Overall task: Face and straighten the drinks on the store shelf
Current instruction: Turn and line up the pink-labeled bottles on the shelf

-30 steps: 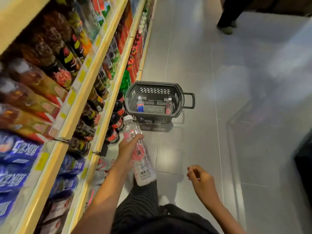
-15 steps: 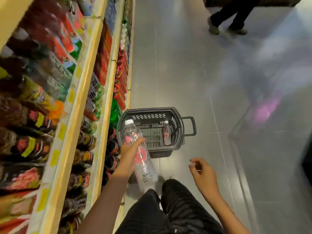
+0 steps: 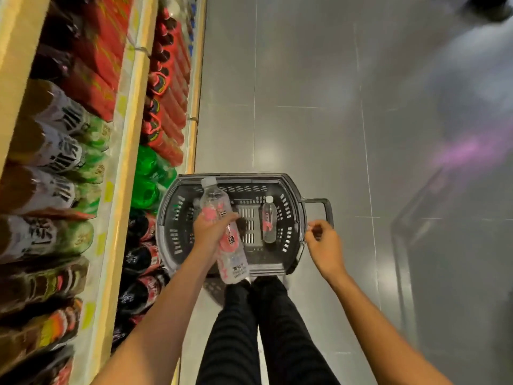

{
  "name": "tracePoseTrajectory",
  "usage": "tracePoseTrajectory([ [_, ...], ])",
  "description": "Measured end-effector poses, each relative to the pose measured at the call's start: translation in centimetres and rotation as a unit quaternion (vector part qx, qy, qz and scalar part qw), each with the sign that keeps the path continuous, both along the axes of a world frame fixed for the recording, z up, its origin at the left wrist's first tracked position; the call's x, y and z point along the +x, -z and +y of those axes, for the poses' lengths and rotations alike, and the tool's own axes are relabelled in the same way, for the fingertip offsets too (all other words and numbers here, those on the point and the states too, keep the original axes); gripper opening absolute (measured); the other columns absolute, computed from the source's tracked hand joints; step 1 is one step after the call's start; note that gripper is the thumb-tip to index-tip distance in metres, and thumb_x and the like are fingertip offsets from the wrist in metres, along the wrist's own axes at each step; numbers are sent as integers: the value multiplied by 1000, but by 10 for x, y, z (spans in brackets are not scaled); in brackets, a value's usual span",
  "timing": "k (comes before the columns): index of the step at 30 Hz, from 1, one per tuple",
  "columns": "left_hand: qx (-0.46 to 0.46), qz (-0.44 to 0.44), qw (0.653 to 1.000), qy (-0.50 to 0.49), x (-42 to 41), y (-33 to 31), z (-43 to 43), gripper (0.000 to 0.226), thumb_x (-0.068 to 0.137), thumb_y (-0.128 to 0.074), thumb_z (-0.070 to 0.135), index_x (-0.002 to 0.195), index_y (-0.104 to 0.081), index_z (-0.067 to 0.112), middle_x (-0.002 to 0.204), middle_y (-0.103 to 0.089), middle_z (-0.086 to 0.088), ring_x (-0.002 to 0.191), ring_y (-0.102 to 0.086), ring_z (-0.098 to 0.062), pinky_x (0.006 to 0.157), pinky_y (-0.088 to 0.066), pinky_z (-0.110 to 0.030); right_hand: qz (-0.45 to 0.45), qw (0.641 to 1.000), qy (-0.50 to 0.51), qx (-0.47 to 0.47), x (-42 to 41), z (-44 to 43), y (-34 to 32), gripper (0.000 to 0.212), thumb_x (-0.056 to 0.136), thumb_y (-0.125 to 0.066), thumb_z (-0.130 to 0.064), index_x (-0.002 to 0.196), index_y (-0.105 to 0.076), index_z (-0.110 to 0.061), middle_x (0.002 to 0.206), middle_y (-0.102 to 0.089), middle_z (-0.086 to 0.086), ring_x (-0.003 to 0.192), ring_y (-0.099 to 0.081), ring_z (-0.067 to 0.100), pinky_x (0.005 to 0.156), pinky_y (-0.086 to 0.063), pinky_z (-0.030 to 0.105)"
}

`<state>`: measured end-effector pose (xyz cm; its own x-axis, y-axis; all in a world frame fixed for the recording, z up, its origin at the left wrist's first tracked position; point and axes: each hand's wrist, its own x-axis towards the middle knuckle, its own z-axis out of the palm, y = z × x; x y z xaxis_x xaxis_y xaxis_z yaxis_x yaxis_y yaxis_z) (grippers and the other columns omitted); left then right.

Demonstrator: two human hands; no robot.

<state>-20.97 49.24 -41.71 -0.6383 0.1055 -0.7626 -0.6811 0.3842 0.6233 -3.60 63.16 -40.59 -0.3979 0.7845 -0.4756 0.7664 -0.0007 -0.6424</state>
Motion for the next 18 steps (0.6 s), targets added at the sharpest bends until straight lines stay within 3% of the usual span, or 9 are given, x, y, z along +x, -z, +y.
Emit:
tracePoseTrajectory([
  [2,-22,15,999,20,-10,45,17,37,67,-84,9,96,-61,16,99,-69,-11,89,-66,-26,83,-55,-39,-25,1000,9,-3,-12,18,45,16,89,-57,-5,105,-61,-2,92,-64,9,83,-60,23,83,-52,40],
  [5,-42,31,997,56,-18,120,39,53,64,-85,5,111,-60,8,95,-67,-5,86,-66,-20,82,-55,-34,-60,998,9,26,-21,37,117,23,86,-65,-11,105,-60,0,103,-64,15,86,-57,21,78,-46,31],
  [9,-56,25,993,103,-16,226,59,50,64,-79,-9,109,-60,1,81,-65,-2,60,-62,-2,52,-49,-13,-109,993,-3,36,-25,49,202,48,83,-72,-24,117,-54,4,116,-59,21,110,-55,35,93,-46,43],
  [13,-87,25,982,165,-7,320,71,54,63,-81,-4,113,-62,4,96,-69,-7,77,-61,-10,66,-46,-13,-85,996,12,37,-22,44,254,56,83,-72,-24,126,-47,3,121,-56,19,114,-52,33,97,-44,42],
  [15,-98,21,980,174,-3,356,75,58,63,-83,-3,116,-60,5,105,-68,-9,88,-61,-16,73,-45,-16,-67,996,25,61,-19,41,268,50,84,-71,-19,122,-47,3,114,-58,15,107,-55,30,89,-43,31],
  [18,-105,13,977,184,2,396,82,61,64,-83,-2,118,-57,0,109,-64,-10,95,-59,-19,68,-44,-8,-42,993,34,106,-16,38,279,36,83,-71,-15,110,-49,-4,96,-58,3,83,-53,17,67,-33,15],
])
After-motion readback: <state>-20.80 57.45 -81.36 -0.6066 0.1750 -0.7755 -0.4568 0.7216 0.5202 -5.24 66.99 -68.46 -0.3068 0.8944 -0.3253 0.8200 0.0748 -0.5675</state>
